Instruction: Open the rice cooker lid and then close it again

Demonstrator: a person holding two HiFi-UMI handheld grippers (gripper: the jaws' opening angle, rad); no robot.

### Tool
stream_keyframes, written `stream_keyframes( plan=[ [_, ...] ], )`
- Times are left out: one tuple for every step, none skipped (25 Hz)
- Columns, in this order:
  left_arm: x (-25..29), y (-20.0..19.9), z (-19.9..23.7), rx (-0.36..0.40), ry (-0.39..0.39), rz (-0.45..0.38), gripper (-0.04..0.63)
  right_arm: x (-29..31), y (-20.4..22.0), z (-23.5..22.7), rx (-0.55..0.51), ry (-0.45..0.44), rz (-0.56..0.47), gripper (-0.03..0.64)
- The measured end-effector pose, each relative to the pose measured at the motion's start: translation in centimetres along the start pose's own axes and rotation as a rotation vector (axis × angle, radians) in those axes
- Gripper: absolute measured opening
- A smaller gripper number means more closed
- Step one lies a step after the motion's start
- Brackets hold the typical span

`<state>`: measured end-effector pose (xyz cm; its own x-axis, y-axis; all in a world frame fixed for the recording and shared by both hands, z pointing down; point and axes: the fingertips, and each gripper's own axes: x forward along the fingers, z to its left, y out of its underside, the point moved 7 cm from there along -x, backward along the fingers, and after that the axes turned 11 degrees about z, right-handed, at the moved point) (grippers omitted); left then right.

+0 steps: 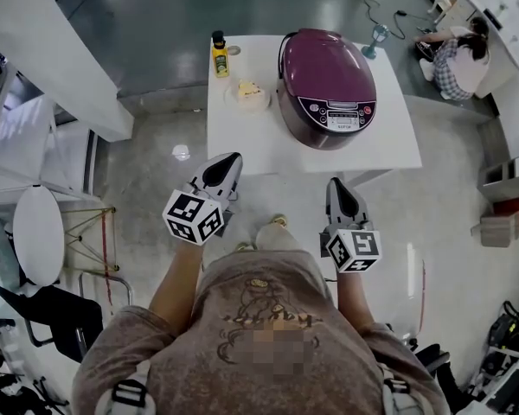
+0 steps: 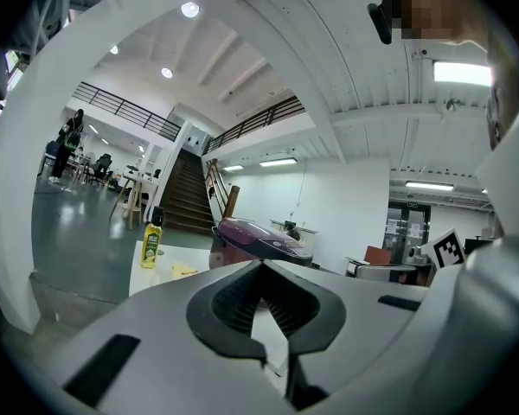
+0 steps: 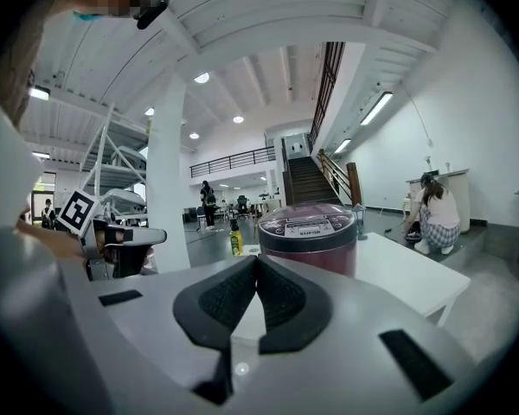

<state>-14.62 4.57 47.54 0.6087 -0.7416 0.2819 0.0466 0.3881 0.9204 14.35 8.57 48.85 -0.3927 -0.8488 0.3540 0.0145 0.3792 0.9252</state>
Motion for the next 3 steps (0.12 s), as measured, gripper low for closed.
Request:
stream_keyframes(
  plan=[
    [0.02, 0.02, -0.09, -0.004, 0.001, -0.001, 0.021, -0.05, 0.05, -0.06, 0.000, -0.002, 0.000, -0.002],
    [0.04, 0.04, -0.18, -0.008, 0.001, -0.003, 0.021, -0.11, 0.10, -0.12, 0.000, -0.004, 0.001, -0.002],
    [0.06, 0.07, -0.27, -0.011, 0.001, -0.004, 0.021, -0.16, 0.15, -0.18, 0.000, -0.006, 0.002, -0.002]
  ],
)
